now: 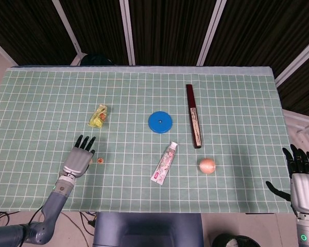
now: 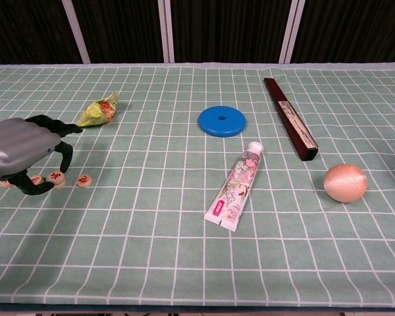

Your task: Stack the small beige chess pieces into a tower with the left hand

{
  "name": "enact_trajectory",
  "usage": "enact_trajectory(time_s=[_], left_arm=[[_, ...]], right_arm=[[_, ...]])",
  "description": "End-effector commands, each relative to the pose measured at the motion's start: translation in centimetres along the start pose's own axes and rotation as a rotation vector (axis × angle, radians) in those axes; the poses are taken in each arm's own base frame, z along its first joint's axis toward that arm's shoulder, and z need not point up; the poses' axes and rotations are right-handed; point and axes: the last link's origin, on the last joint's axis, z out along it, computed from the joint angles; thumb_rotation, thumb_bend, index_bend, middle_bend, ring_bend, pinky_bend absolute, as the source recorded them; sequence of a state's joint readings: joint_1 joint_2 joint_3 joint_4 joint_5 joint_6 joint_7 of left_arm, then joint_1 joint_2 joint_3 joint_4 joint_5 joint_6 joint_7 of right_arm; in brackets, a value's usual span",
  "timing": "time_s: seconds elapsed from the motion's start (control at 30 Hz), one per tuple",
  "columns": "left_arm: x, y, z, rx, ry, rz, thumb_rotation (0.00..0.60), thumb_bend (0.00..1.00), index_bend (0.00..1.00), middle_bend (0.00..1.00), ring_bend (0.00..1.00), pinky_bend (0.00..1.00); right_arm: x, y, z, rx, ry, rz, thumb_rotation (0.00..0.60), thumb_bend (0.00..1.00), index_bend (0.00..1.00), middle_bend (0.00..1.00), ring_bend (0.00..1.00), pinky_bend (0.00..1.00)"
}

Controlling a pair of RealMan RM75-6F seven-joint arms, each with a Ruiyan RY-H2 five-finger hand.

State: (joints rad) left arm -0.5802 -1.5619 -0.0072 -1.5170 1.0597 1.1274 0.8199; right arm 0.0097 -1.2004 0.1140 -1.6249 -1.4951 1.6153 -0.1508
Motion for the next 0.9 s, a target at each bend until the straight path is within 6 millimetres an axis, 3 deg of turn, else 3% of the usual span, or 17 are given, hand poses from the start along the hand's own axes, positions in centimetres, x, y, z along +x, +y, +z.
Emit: enact_trajectory(time_s=[0.03,0.9], left_arm=[[0.00,-0.02,0.03,0.000,-0.002,0.003,0.600,0.35,0.46,0.00,0.00,0.00],[0.06,0.05,-0.23,0.005,-0.004,0.020,0.600,0.35,0.44,0.00,0.00,0.00]], right_arm=[[0.02,-0.01,0.01,0.000,0.002,0.000,0.600,0.23,0.08,0.01,0.00,0.00],[0.05,-0.02,0.03,-0.001,0.006,-0.002,0.600,0.23,0.08,0.01,0.00,0.00]])
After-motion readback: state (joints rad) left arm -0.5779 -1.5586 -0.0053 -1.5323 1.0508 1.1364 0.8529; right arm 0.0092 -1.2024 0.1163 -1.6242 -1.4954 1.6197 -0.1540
